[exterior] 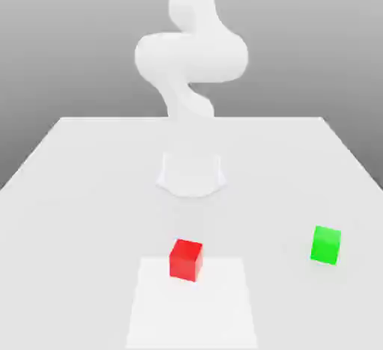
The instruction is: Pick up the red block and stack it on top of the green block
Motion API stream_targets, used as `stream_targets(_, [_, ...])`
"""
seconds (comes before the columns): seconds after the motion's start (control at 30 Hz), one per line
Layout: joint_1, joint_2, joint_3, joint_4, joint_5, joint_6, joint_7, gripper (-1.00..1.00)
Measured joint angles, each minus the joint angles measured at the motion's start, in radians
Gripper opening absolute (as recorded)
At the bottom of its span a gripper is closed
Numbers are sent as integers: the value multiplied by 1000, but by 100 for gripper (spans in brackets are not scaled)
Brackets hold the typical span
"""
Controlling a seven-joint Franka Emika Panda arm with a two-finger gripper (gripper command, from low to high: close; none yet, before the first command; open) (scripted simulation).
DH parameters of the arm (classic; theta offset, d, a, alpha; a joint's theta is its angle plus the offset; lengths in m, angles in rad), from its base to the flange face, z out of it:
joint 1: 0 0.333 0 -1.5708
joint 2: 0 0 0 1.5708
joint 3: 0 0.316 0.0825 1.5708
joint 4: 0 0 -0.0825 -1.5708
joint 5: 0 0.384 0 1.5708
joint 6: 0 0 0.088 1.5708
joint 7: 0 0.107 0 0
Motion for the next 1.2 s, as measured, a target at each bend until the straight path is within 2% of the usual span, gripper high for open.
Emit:
stream_targets(0.43, [-47, 407, 35, -401, 18, 314, 146, 0])
stream_targets(0.57, [-61, 592, 43, -526, 11, 452, 206, 0])
stream_targets(0.77, [-47, 868, 17, -530, -27, 676, 250, 0])
stream_targets(0.8, [-42, 903, 11, -525, -31, 707, 253, -100])
stream_targets(1.03, [-41, 912, 10, -524, -36, 715, 257, -100])
stream_targets(1.2, [-48, 758, 24, -546, -10, 582, 238, -100])
